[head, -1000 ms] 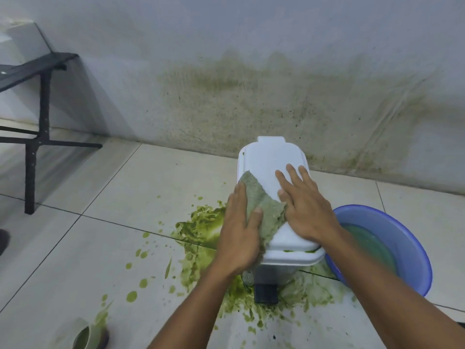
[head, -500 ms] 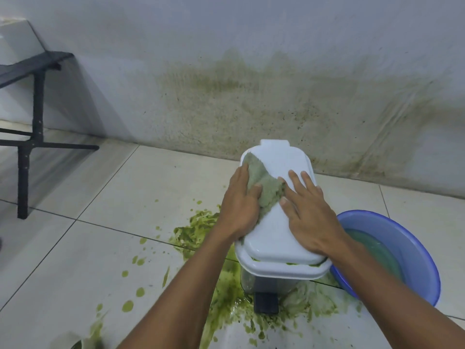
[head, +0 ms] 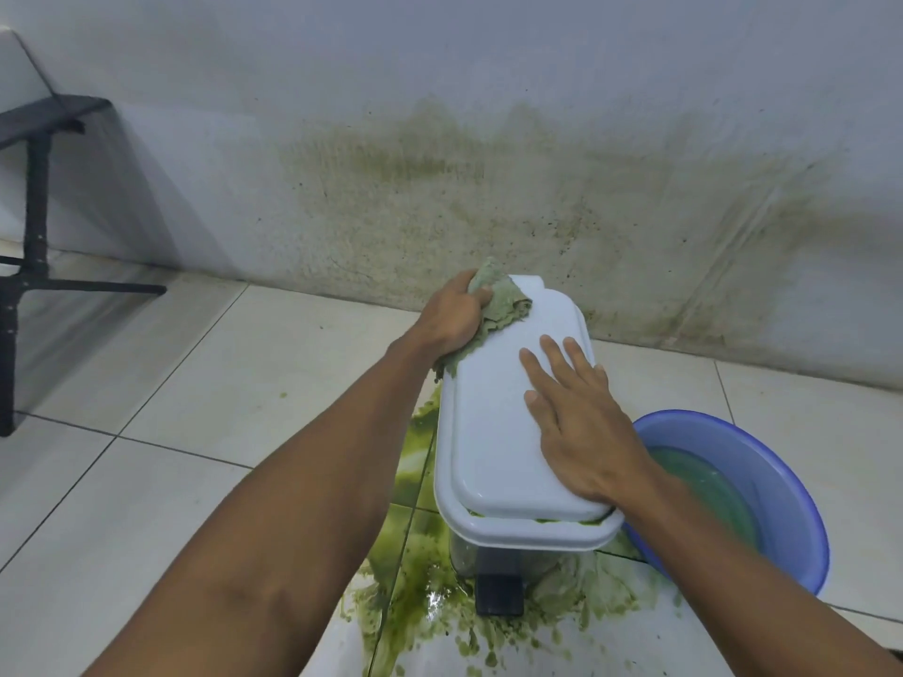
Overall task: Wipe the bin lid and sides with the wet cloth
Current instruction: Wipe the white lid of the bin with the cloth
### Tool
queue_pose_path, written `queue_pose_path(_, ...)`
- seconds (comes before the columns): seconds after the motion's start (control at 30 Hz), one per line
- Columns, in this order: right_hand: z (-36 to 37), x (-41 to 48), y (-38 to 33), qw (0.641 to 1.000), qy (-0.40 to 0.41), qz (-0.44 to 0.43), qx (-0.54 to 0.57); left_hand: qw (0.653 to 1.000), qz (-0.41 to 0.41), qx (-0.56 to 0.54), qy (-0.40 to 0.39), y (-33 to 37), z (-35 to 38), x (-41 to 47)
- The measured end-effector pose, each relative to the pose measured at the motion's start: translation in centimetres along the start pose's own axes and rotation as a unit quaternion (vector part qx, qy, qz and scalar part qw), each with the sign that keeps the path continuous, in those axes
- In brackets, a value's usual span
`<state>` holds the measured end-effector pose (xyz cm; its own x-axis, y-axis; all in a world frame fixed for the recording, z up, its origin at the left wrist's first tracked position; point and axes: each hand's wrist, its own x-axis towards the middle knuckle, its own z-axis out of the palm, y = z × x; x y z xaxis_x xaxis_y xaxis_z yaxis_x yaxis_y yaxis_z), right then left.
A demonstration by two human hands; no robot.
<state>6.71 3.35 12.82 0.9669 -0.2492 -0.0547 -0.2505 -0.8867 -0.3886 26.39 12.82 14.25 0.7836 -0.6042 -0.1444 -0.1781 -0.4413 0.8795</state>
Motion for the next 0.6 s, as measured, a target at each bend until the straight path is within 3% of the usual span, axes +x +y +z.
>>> queue_pose_path(0.17,-0.1,-0.1,-0.3,1.0,0.002,0.001,0.002,0.997,0.054,0.047,0.019,-0.3,0.0,-1.6)
queue_pose_path(0.27,-0.1,-0.1,-0.3,1.0,-0.003,0.004,-0.001,0.998,0.019,0.051,0.039,1.0,-0.2,-0.7)
queue_pose_path(0.37,-0.2,-0.2,-0.4,1.0,-0.002,0.008,0.0,0.996,0.041,0.037,0.076,0.7,0.5,-1.0)
queue_pose_path(0.6,-0.1,-0.1,-0.9,1.0,0.016,0.019,0.003,0.997,0.024,-0.017,0.07,-1.2,1.6,-2.8)
